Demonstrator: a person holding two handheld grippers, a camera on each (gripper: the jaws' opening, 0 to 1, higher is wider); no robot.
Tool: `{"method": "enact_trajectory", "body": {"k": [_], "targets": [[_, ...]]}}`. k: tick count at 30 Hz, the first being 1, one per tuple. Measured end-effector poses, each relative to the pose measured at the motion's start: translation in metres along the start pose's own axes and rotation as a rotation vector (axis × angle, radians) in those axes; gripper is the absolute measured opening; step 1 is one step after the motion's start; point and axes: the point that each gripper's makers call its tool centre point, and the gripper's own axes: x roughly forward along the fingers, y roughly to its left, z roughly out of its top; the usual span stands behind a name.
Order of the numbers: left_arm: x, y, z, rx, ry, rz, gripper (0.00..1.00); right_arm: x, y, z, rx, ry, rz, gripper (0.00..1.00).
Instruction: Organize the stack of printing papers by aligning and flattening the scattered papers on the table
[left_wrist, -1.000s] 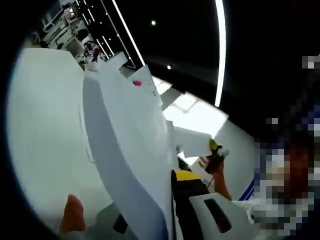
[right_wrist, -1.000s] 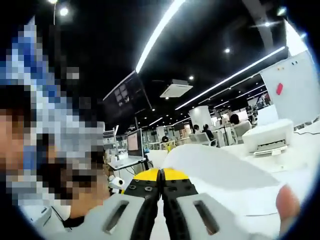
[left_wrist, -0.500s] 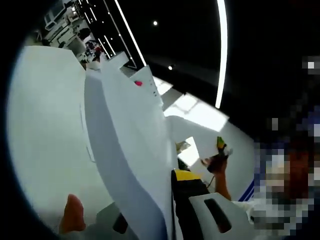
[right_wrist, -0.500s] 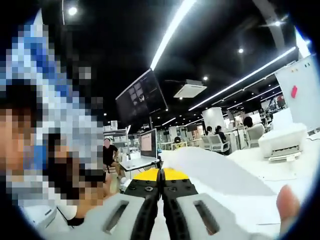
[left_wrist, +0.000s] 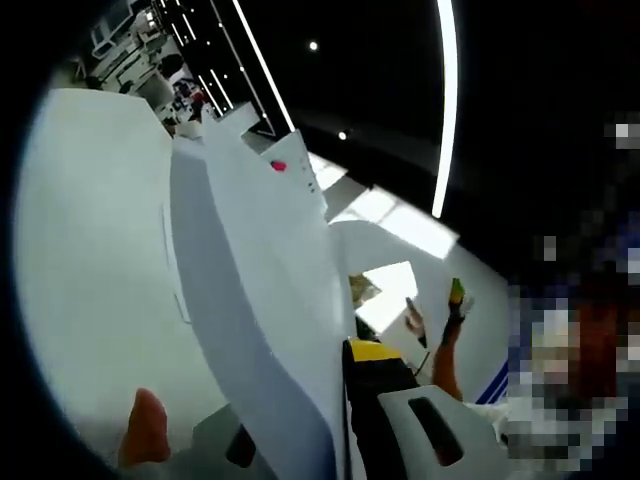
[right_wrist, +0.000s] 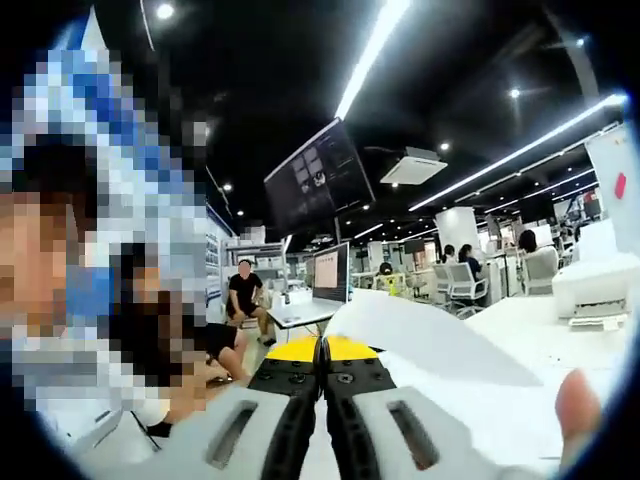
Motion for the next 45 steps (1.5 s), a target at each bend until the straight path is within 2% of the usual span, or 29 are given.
{"method": "enact_trajectory", "body": {"k": [5, 8, 12, 20, 45], "targets": [[0.000, -0.001, -0.001, 0.000, -0.002, -0.001, 0.06, 0.003, -0.002, -0.007, -0.007, 0.032, 0.008, 0.00], [-0.001, 0.001, 0.001, -0.001, -0.003, -0.001, 0.06, 0.006, -0.001, -0.018, -0.005, 0.064, 0.010, 0.00], [-0.001, 0.002, 0.002, -0.002, -0.004, -0.001, 0.06, 0.006, -0.002, -0.023, 0.005, 0.071, 0.015, 0.00], [-0.004, 0.010, 0.012, -0.004, -0.004, 0.000, 0.06, 0.008, -0.001, -0.042, 0.009, 0.124, 0.024, 0.00], [-0.001, 0.003, 0.003, -0.004, -0.002, 0.007, 0.06, 0.003, 0.020, -0.081, 0.054, 0.220, 0.088, 0.00]]}}
